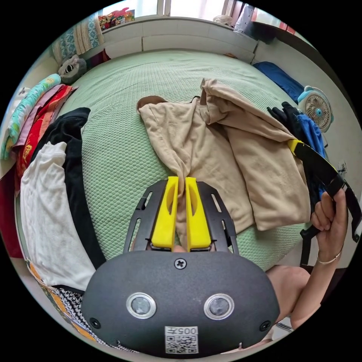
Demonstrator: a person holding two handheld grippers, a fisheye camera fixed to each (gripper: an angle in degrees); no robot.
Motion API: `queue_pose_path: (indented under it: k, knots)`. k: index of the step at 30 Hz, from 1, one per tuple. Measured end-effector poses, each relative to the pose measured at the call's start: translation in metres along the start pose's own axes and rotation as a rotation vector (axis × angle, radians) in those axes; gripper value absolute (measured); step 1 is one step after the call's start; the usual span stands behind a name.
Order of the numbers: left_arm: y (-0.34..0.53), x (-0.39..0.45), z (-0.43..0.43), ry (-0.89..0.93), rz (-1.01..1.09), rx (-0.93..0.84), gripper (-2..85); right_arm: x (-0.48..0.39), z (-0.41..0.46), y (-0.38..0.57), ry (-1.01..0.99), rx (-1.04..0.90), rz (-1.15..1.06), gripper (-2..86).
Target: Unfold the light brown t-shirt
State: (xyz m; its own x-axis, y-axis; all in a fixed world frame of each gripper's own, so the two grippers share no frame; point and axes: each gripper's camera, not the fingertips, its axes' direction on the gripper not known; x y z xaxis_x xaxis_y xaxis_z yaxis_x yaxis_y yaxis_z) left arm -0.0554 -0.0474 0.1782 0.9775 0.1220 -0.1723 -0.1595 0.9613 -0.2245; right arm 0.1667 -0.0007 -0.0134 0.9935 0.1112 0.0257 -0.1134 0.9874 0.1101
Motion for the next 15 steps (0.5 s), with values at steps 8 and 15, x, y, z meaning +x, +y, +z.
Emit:
queue_pose_path:
  k: [8, 15]
  knots:
    - [0.015, -0.021, -0.046, -0.171, -0.045, 0.069, 4.0, 0.017, -0.016, 0.000, 0.018, 0.027, 0.031, -1.4]
    - [0.033, -0.048, -0.070, -0.279, -0.140, 0.054, 4.0, 0.039, -0.020, -0.001, 0.196, -0.017, 0.095, -1.4]
